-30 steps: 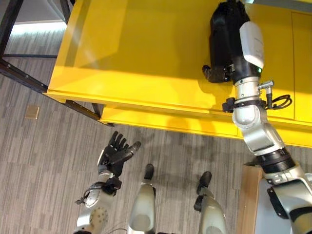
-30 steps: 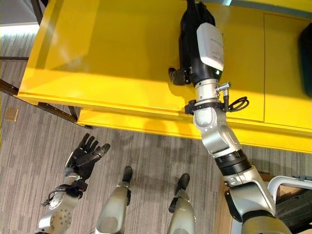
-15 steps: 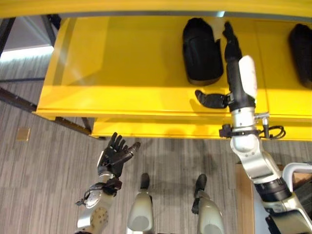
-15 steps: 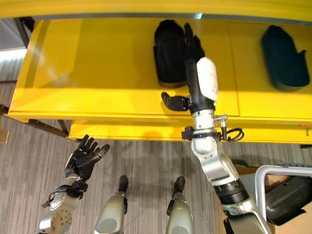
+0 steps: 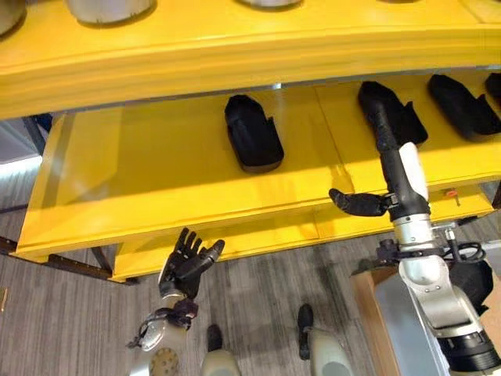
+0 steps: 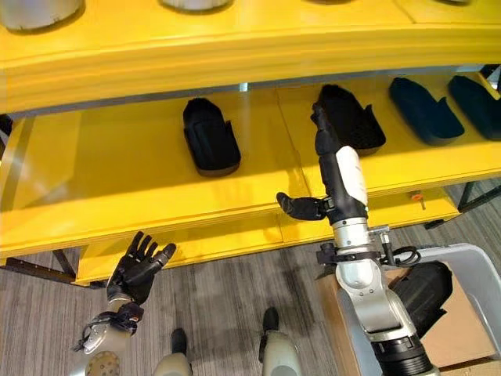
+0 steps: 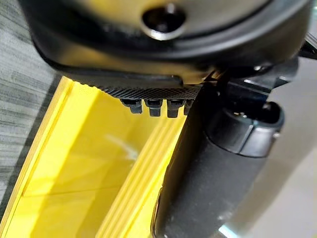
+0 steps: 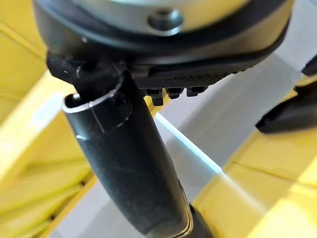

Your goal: Move parts from the plastic box to the shelf.

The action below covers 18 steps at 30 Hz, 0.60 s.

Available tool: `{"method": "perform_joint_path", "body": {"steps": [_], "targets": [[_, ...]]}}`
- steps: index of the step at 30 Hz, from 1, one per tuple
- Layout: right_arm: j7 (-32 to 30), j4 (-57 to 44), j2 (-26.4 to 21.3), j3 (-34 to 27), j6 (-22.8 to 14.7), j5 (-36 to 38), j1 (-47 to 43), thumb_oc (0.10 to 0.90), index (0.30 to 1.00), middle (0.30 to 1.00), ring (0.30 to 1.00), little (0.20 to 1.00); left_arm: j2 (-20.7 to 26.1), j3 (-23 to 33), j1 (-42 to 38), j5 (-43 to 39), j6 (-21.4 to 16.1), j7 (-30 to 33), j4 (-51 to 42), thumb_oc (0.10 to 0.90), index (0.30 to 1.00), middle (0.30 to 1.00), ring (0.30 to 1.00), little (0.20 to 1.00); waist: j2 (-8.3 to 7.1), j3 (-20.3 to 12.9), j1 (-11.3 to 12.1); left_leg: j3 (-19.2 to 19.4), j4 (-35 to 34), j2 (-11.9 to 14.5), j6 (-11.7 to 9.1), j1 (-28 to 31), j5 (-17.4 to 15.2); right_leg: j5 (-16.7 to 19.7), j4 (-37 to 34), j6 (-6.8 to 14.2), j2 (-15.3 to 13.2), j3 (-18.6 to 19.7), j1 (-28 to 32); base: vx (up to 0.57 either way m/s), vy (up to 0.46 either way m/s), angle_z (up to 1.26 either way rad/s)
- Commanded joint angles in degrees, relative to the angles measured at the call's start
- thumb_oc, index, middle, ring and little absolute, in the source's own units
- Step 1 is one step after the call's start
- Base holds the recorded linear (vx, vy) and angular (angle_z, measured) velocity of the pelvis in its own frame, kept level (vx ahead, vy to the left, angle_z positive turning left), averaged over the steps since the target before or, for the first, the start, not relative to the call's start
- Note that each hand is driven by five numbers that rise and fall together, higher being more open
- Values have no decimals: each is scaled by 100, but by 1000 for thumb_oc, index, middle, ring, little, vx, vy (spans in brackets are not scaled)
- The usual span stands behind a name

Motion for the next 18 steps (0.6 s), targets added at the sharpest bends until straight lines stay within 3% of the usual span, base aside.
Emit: {"method": "perform_joint_path", "body": {"steps": [1,3,4,5,10,18], "targets": [[-213,-521,-7,-117,-562,230,-336,900,1000,1000,1000,1000,34,-10,-49,252,-395,-274,-373,900,1000,1000,1000,1000,-206,-479,198,-1182,226,-569,-196,-540,930,-116,-577,-46,30,339,894,73,-97,-112],[-179,-478,52,-68,-612,283,-342,900,1000,1000,1000,1000,-27,-11,40,227,-400,-295,-460,900,1000,1000,1000,1000,-297,-480,315,-1659,183,-1152,-141,-821,589,45,-825,-36,100,549,1014,134,-73,-91],[-167,-433,86,-18,-666,301,-410,900,1000,1000,1000,1000,-53,17,110,248,-442,-322,-507,900,1000,1000,1000,1000,-317,-460,412,-2170,351,-1641,-114,-1063,475,173,-956,17,194,879,1076,132,25,-93],[-156,-413,150,25,-695,341,-456,900,1000,1000,1000,1000,-55,19,129,257,-459,-315,-500,900,1000,1000,1000,1000,-322,-471,454,-2355,399,-1783,-56,-1075,388,226,-978,61,243,1080,1071,115,94,-113],[85,-451,231,-31,-679,313,-140,900,1000,1000,1000,1000,-89,43,155,221,-454,-409,-337,900,1000,1000,1000,1000,-312,-692,297,-1823,71,-1673,144,-689,202,340,-1179,180,208,1416,1192,119,154,-149],[181,-526,356,135,-654,138,-142,900,1000,1000,1000,1000,125,26,121,348,-536,-395,-365,900,1000,1000,1000,1000,-260,-800,8,-871,-198,-1652,431,-331,-48,723,-1479,491,88,2187,1013,49,163,-37]]}}
